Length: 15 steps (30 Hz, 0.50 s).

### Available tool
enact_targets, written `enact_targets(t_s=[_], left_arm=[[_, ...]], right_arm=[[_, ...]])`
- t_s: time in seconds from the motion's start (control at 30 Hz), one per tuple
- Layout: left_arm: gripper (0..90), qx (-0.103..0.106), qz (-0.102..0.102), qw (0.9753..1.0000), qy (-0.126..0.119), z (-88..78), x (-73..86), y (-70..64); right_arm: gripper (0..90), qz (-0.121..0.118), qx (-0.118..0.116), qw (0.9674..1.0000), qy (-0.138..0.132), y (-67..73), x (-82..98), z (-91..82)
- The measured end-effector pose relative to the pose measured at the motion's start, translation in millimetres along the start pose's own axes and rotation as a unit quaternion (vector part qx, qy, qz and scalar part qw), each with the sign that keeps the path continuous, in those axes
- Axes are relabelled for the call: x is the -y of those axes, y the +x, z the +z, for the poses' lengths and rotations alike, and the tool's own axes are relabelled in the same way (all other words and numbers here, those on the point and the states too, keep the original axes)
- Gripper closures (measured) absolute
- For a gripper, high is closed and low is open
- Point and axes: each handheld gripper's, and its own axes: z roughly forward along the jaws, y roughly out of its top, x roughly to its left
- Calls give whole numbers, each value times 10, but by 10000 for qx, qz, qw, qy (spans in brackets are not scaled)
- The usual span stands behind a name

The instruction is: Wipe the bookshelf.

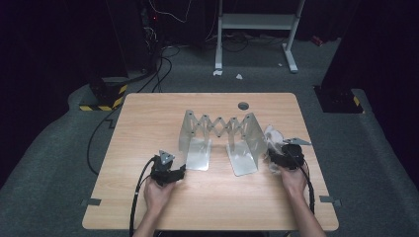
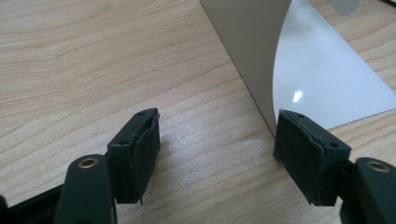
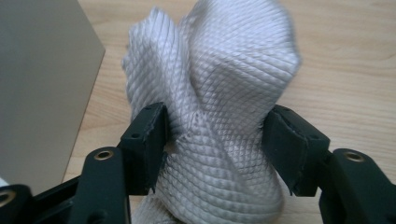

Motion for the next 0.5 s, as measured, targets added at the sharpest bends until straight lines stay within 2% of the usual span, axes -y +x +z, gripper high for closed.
enact_targets(t_s=[0.07,0.17,0.23,0.27,0.33,0.5], left_arm=[[305,-4,-1,10000,1,1,0,-1],[304,-9,6,10000,6,0,0,-2],[304,-15,5,10000,5,0,0,-4],[304,-21,4,10000,5,0,1,-5],[304,-17,-1,10000,6,0,1,-4],[303,-16,-4,10000,7,0,0,-4]], right_arm=[[451,2,-25,9999,98,16,24,53],[572,-52,35,10000,25,36,49,56],[639,-96,14,10000,-20,32,65,54],[708,-88,-55,9999,-47,9,78,46],[750,-123,-85,9999,-42,6,83,40],[788,-226,-170,9996,-4,16,83,30]])
